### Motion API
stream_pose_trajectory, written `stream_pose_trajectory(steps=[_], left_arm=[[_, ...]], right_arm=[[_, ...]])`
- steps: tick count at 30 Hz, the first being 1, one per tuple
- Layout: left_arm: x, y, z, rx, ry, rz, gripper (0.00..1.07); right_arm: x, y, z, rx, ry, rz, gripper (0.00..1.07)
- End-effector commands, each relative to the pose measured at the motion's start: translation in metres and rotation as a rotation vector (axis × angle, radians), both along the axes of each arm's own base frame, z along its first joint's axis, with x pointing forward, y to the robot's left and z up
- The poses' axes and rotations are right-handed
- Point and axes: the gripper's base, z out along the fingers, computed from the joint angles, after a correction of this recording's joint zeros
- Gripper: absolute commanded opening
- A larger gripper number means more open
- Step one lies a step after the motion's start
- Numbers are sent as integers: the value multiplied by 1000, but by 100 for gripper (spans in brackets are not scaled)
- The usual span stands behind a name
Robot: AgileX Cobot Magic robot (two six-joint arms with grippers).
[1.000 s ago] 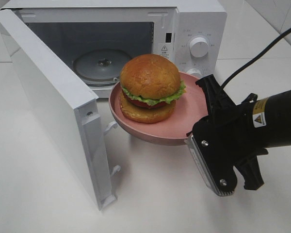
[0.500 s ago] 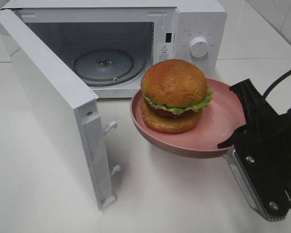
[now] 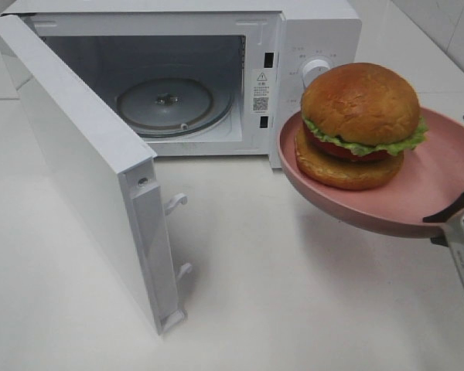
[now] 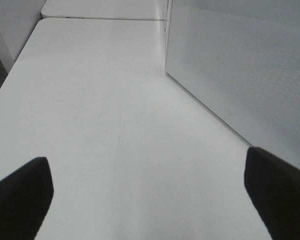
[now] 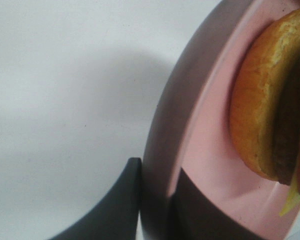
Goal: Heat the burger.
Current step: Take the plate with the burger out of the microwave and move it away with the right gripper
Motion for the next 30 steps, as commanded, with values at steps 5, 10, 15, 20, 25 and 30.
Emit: stream_pose_trajectory(steps=[5,10,15,20,25,30], left_arm=[[-2,0,0,4,-28,5,95],[-2,0,0,4,-28,5,95],[-2,0,0,4,-28,5,95],[-2,0,0,4,-28,5,95],[-2,0,0,4,-28,5,95],[-2,0,0,4,-28,5,95]], right_arm=[[-9,-17,11,-4,-40,-119,0],[-9,-29,11,-53,-40,-258,0],[-8,-38,12,-51,-65,-406,0],[-8,-45,13,-26,-77,-549,0],[-8,-48,14,2,-83,-637,0],[-7,-54,14,1,-114,-764,0]])
